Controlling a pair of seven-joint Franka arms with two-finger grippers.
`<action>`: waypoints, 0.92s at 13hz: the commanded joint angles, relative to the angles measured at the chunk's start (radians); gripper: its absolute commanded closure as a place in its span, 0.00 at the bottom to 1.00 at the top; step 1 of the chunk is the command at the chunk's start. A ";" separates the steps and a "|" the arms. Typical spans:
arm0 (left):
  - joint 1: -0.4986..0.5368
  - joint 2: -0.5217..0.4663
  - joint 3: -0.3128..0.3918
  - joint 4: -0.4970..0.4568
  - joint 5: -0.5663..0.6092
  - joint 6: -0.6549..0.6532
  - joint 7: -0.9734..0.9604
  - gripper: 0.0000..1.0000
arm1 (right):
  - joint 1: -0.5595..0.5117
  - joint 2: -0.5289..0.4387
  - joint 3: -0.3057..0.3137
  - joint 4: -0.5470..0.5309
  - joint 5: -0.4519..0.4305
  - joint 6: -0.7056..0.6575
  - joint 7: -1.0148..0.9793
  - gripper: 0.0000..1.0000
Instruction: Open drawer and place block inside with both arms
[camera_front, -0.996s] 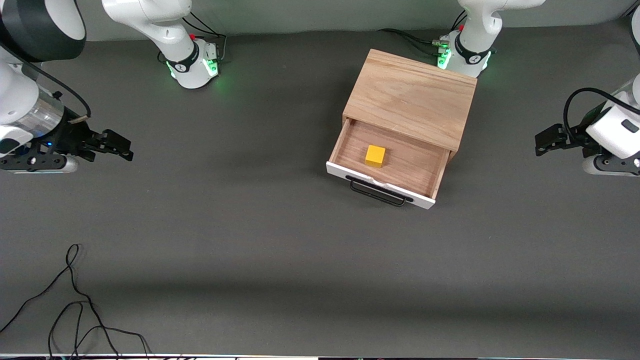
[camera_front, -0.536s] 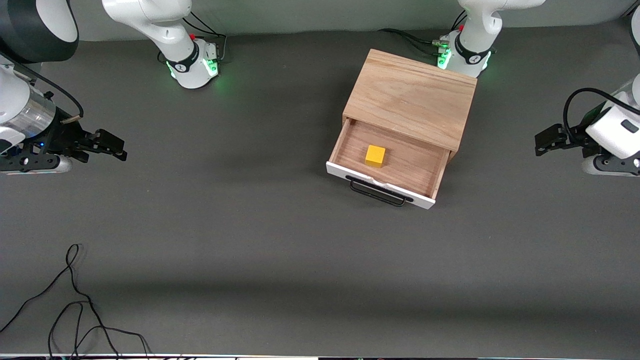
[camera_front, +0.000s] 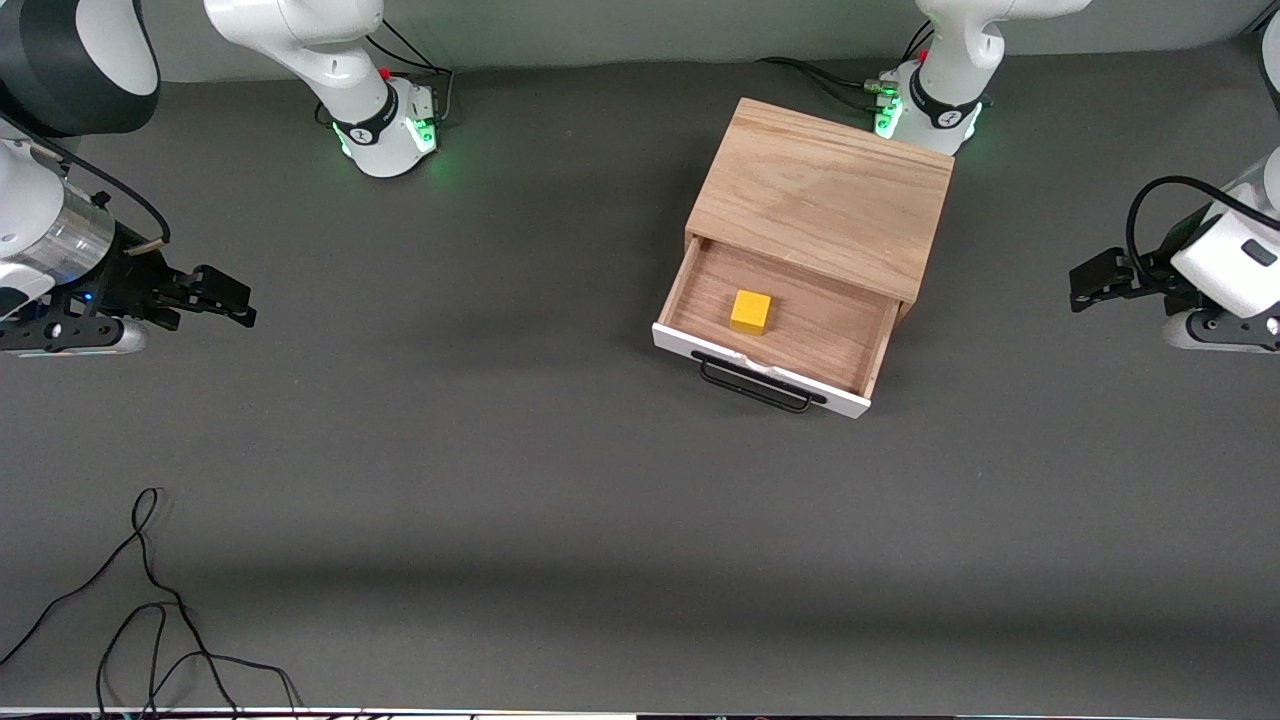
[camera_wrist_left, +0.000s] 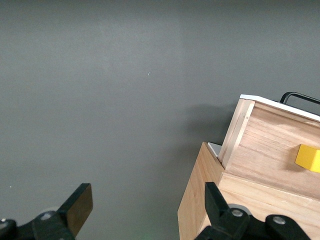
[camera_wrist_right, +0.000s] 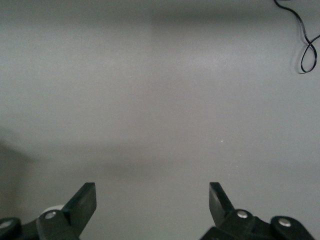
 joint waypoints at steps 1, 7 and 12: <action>0.004 -0.016 -0.003 -0.012 -0.004 -0.011 0.016 0.00 | -0.006 -0.002 0.000 0.020 -0.015 0.002 -0.026 0.00; 0.002 -0.013 -0.003 -0.012 -0.004 -0.006 0.016 0.00 | -0.004 0.009 0.002 0.043 -0.017 -0.036 -0.028 0.00; 0.001 -0.013 -0.003 -0.012 -0.004 -0.008 0.015 0.00 | -0.004 0.007 0.002 0.045 -0.017 -0.038 -0.028 0.00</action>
